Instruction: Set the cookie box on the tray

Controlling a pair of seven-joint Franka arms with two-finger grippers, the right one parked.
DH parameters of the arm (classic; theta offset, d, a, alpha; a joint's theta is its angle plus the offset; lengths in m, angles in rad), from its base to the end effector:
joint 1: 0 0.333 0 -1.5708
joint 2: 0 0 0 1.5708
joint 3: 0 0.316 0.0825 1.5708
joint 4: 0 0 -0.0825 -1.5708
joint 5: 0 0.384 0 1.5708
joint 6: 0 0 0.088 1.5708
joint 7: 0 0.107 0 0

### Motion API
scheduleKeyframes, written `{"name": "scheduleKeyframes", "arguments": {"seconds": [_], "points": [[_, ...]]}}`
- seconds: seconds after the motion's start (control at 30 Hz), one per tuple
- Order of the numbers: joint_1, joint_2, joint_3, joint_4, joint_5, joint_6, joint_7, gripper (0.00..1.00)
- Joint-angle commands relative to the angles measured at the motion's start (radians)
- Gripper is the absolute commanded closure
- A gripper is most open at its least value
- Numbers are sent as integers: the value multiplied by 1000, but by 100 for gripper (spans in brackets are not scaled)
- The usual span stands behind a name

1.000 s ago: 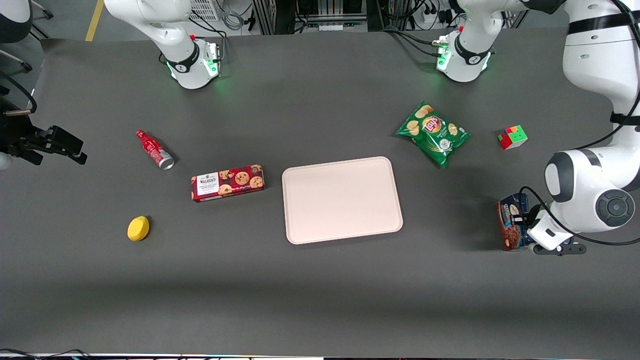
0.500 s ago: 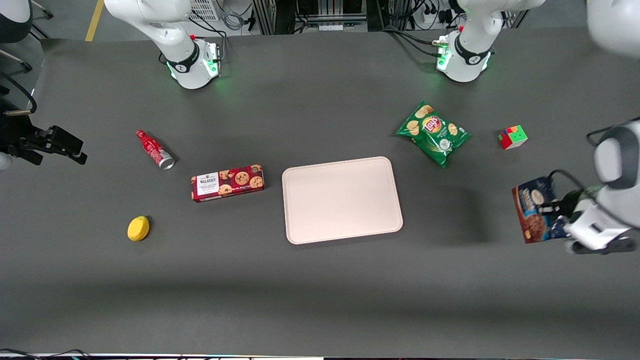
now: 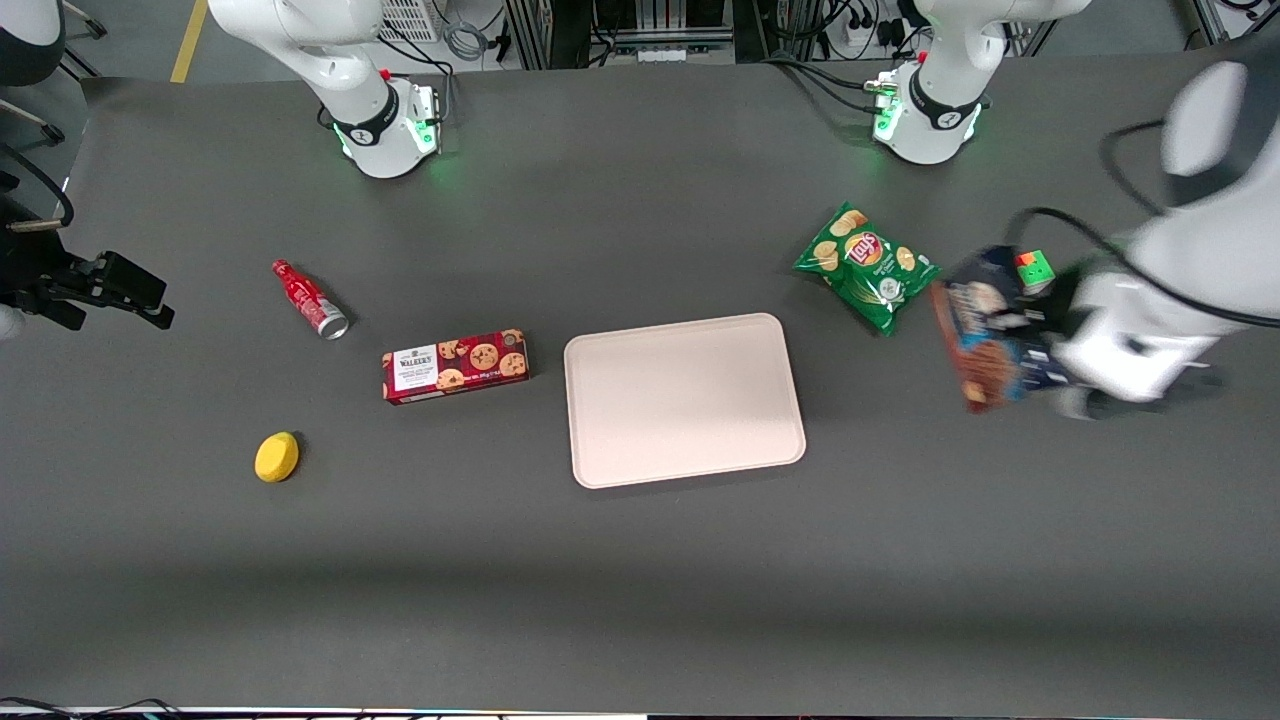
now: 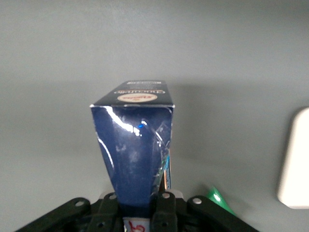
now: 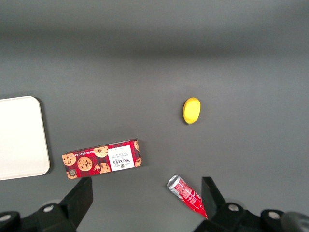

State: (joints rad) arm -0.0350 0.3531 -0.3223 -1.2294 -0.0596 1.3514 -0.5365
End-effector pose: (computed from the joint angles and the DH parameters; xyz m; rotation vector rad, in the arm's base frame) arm 0.5993 -0.1918 0.5649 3.0403 0.2733 -0.4071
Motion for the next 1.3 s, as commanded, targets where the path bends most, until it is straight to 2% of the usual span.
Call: {"name": "scheduleKeyframes", "arguments": {"seconds": [0.0,0.27,0.4,0.7,0.9,0.93,0.97,1.0,1.03,1.07,1.1,1.27], "points": [[-5,32,-76,-83,-12,118,-71,100],[-36,109,-100,-283,6,419,-89,100],[-43,145,-100,-350,63,535,-89,100],[-57,170,-100,-482,93,721,-137,100],[-72,172,-101,-512,110,761,-141,100],[-72,173,-100,-522,116,773,-141,91],[-72,175,-101,-532,126,787,-141,75],[-74,176,-101,-539,135,798,-141,54],[-74,179,-101,-544,144,810,-141,26],[-74,184,-101,-547,149,818,-141,4],[-74,190,-101,-547,150,825,-141,0],[-71,188,-98,-539,150,810,-141,0]]}}
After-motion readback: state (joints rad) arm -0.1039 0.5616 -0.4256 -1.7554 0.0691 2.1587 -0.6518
